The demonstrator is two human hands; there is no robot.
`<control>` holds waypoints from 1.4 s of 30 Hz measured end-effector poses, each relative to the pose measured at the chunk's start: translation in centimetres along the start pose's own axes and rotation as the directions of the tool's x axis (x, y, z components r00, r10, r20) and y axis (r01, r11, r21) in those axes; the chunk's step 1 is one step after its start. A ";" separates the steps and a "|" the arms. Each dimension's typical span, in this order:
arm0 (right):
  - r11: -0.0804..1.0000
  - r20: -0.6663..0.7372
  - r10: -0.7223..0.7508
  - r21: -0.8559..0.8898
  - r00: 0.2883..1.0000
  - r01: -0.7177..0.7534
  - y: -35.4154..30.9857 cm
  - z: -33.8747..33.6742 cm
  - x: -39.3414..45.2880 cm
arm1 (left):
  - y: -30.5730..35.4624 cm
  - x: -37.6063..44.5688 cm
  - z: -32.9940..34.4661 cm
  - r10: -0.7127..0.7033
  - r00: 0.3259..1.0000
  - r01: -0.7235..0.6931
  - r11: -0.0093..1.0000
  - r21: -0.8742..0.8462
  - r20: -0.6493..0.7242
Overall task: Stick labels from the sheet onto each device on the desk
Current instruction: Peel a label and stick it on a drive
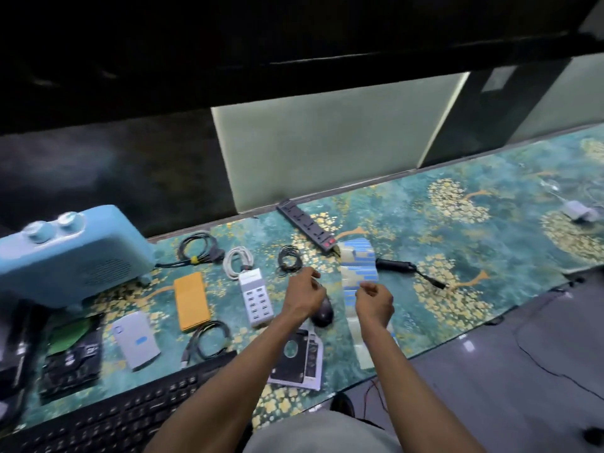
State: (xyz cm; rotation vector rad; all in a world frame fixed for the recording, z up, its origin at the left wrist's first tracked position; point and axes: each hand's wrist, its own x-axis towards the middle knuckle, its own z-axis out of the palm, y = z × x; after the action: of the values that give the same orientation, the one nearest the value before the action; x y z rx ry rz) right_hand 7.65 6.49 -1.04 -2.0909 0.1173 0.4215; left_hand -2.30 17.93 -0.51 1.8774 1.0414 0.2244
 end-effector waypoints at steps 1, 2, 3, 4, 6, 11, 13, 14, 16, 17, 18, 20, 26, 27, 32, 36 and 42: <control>1.000 -0.009 0.007 -0.005 1.000 -0.007 0.5 -1.0 0.9 | 0.4 0.7 1.0 0.002 0.999 -0.004 0.999 0.040 0.053; 1.000 0.002 0.007 -0.011 1.000 -0.007 0.9 -1.9 1.6 | 0.9 1.2 1.9 0.001 0.994 -0.009 0.997 0.081 0.108; 1.000 0.022 0.003 -0.018 1.000 -0.002 1.3 -3.3 2.8 | 1.9 1.9 3.4 -0.001 0.987 -0.017 0.994 0.111 0.160; 1.000 0.056 -0.012 -0.029 0.998 0.013 1.5 -4.0 3.6 | 2.5 2.4 4.3 -0.017 0.981 -0.006 0.993 0.122 0.193; 0.997 0.120 -0.061 -0.049 0.991 0.067 1.5 -4.9 5.0 | 3.6 3.3 5.7 -0.074 0.977 0.053 0.992 0.111 0.201; 0.946 0.297 -0.252 -0.128 0.921 0.299 0.9 -5.9 7.2 | 4.3 4.4 7.8 -0.120 0.988 0.115 0.992 0.048 0.102; 0.862 0.401 -0.352 -0.213 0.846 0.459 0.5 -5.7 7.2 | 4.0 4.5 7.7 -0.101 0.991 0.102 0.995 0.001 0.091; 0.812 0.454 -0.391 -0.239 0.801 0.532 0.2 -5.4 7.1 | 4.1 4.4 7.3 -0.091 0.990 0.095 0.995 -0.029 0.105; 0.734 0.529 -0.439 -0.256 0.727 0.629 -0.4 -4.9 6.8 | 4.2 4.1 6.6 -0.066 0.986 0.077 0.995 -0.069 0.151; 0.705 0.552 -0.456 -0.254 0.698 0.662 -0.8 -4.7 6.7 | 4.4 3.9 6.2 -0.054 0.987 0.065 0.995 -0.069 0.151; 0.686 0.564 -0.468 -0.253 0.680 0.682 -1.0 -4.4 6.6 | 4.4 3.8 6.0 -0.046 0.988 0.056 0.997 -0.060 0.147; 0.665 0.572 -0.494 -0.237 0.655 0.708 -1.4 -4.0 6.3 | 4.2 3.5 5.7 -0.041 0.991 0.049 0.997 -0.057 0.128; 0.631 0.593 -0.529 -0.203 0.607 0.749 -1.4 -3.3 5.7 | 4.2 2.0 4.7 -0.017 0.995 0.027 0.995 -0.093 0.103; 0.629 0.594 -0.529 -0.205 0.606 0.750 -1.3 -3.2 5.7 | 4.4 1.7 4.5 -0.009 0.994 0.020 0.995 -0.097 0.107; 0.640 0.585 -0.531 -0.197 0.613 0.742 -1.1 -3.2 6.0 | 5.3 1.5 3.9 -0.117 0.989 0.135 0.964 -0.228 0.092; 0.658 0.585 -0.542 -0.151 0.603 0.738 -0.9 -3.9 6.4 | 5.9 1.7 3.5 -0.308 0.948 0.310 0.830 -0.463 0.083; 0.693 0.572 -0.530 -0.134 0.627 0.708 -0.1 -4.1 6.5 | 7.2 1.5 3.6 -0.377 0.913 0.400 0.757 -0.517 0.156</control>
State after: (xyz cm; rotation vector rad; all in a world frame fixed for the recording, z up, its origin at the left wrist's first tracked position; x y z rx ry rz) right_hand 14.78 3.62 -1.17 -2.1175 -1.0635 0.5451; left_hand 4.61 15.30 2.93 1.1198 1.1690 0.2040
